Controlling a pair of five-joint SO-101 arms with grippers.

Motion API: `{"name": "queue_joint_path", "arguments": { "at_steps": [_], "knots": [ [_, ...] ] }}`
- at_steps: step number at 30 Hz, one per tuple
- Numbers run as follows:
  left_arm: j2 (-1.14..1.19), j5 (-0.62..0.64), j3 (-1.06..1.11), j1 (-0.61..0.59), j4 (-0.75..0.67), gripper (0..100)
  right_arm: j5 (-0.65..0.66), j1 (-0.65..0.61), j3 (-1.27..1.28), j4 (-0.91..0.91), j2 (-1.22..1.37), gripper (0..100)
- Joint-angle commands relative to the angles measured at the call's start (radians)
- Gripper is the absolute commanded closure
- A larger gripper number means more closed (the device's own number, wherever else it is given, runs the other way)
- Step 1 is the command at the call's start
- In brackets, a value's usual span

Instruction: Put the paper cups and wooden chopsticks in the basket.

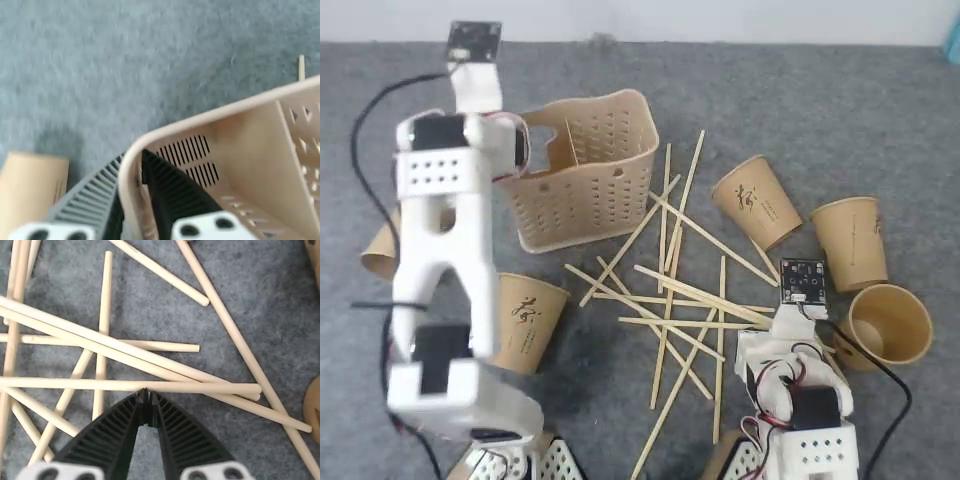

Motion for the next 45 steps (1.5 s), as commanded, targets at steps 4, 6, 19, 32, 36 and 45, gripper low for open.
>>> {"name": "queue_joint_path", "arguments": {
  "at_steps": [4,6,19,32,36,45],
  "knots": [
    [0.256,-0.069,-0.417,-0.005,0.14,99,-0.003,0.013,0.02,0.002,-0.019,99.2],
    [0.298,-0.069,-0.519,-0.02,0.201,98,-0.003,0.013,0.02,0.002,-0.019,99.2],
    [0.184,-0.074,-0.671,-0.08,0.414,79,-0.003,0.013,0.02,0.002,-0.019,99.2],
    [-0.591,-0.132,0.12,-0.1,0.391,79,-0.003,0.015,0.02,0.002,-0.019,99.2],
    [-0.753,-0.127,0.282,-0.094,0.391,79,-0.003,0.024,0.02,0.002,-0.019,99.2],
    [-1.12,-0.147,0.763,-0.229,0.229,79,-0.003,0.061,0.02,0.002,-0.021,99.2]
  ]
}}
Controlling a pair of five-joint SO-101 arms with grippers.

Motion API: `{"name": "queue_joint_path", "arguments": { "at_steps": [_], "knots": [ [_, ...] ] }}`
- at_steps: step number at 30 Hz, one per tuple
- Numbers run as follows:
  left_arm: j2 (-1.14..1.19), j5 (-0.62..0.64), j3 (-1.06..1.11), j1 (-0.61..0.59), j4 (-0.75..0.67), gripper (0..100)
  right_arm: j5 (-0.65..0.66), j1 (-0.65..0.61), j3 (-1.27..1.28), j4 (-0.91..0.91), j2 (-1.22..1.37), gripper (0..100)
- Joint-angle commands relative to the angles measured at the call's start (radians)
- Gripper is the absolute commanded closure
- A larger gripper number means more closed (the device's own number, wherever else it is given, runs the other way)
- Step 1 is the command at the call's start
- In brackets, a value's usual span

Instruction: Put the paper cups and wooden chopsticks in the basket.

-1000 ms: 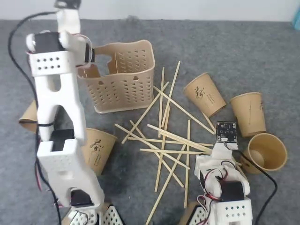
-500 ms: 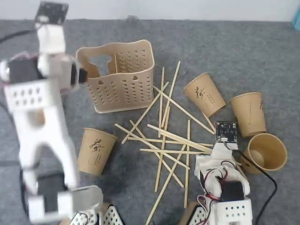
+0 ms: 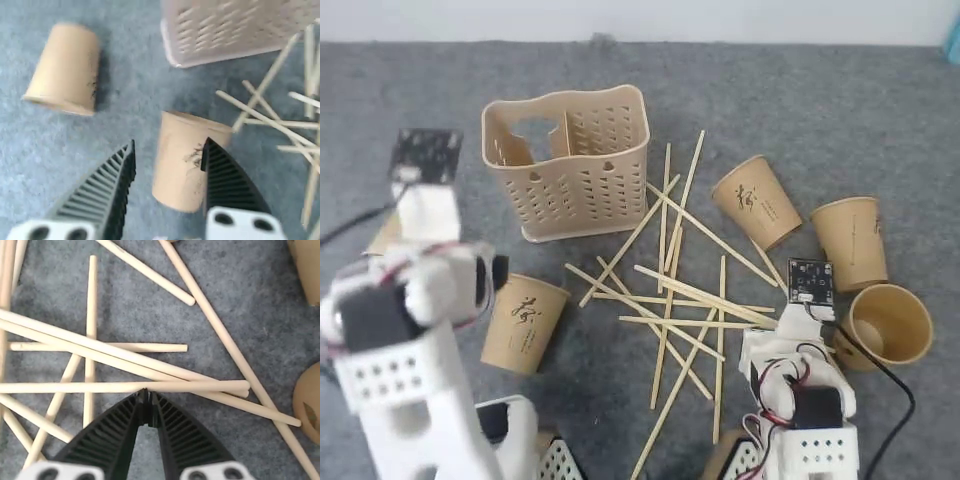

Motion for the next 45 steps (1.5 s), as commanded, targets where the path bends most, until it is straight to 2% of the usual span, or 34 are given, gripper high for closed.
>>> {"name": "queue_joint_path", "arguments": {
  "at_steps": [1,6,11,14,18,24,29,45],
  "knots": [
    [-0.233,-0.046,0.283,-0.103,-0.195,79,-0.003,0.015,0.02,0.002,-0.021,99.2],
    [-0.361,-0.083,0.619,-0.126,-0.381,79,-0.005,0.015,0.02,0.002,-0.021,99.2],
    [-0.362,-0.081,0.731,-0.124,-0.445,79,-0.005,0.03,0.021,-0.001,-0.021,99.2],
    [-0.368,-0.081,0.763,-0.121,-0.457,79,-0.005,0.122,0.021,-0.033,-0.021,99.2],
    [-0.368,-0.08,0.851,-0.121,-0.572,79,-0.008,0.231,0.021,0.004,-0.021,99.2],
    [-0.368,-0.075,0.851,-0.12,-0.583,79,-0.008,0.266,0.021,0.002,-0.021,99.2],
    [-0.368,-0.028,0.846,-0.064,-0.585,79,-0.008,0.266,0.021,0.002,-0.021,99.2],
    [-0.362,-0.029,0.857,-0.072,-0.582,79,-0.008,0.266,0.021,0.002,-0.021,99.2]
  ]
}}
